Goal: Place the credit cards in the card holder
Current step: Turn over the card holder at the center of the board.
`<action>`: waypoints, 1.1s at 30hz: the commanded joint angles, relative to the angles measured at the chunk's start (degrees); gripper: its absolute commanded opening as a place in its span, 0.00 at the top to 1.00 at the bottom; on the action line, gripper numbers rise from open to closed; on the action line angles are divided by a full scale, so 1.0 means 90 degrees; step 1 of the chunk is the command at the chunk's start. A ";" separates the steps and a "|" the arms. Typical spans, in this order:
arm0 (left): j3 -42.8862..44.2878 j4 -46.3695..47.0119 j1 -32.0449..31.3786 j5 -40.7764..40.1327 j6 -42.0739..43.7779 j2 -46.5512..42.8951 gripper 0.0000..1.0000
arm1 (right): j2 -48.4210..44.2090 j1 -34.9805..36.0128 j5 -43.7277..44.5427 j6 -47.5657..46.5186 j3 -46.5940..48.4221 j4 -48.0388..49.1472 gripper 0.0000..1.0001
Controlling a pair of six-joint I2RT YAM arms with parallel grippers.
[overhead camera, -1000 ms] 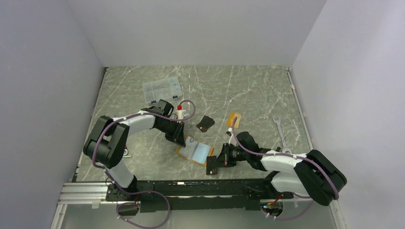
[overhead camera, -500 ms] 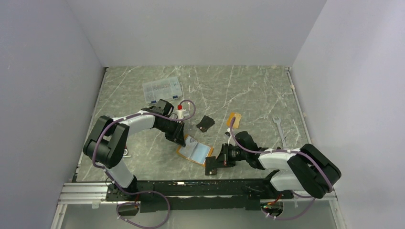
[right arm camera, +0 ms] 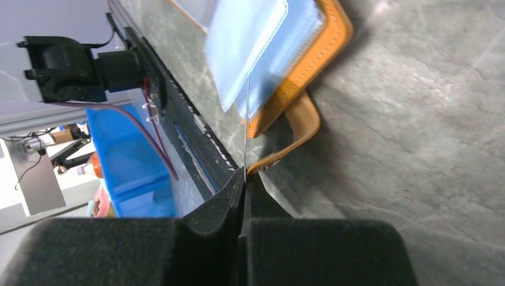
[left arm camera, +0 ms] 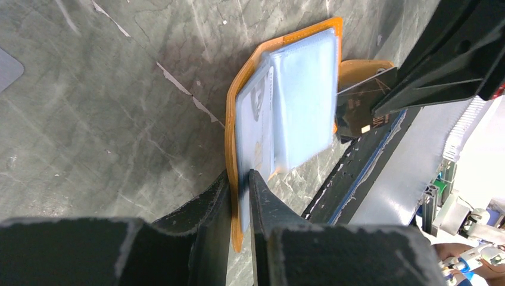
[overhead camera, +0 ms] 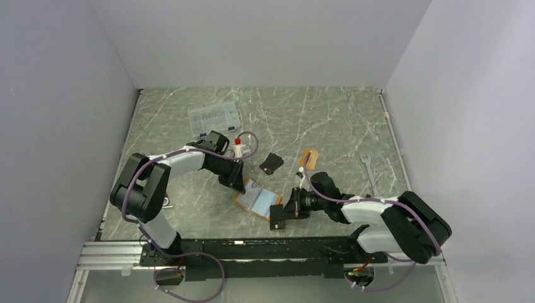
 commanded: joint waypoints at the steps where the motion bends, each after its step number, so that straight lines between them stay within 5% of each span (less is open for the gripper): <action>1: 0.0157 -0.0085 -0.0014 0.0187 0.0151 -0.0099 0.80 | -0.0633 -0.0042 0.0139 -0.0157 0.0084 0.0084 1.00; 12: 0.0167 -0.0087 -0.0021 0.0203 0.0145 -0.0150 0.79 | -0.0274 -0.0130 -0.0005 -0.0152 0.0248 0.0359 1.00; 23: 0.0218 -0.0064 0.0272 0.0881 0.0042 -0.0036 0.59 | 0.0668 -0.0089 -0.0260 0.0121 0.0970 0.1512 1.00; 33: 0.0232 -0.0050 0.0602 0.1404 0.0073 -0.0040 0.58 | 0.1568 0.0010 -0.0370 0.0335 0.1140 0.2212 1.00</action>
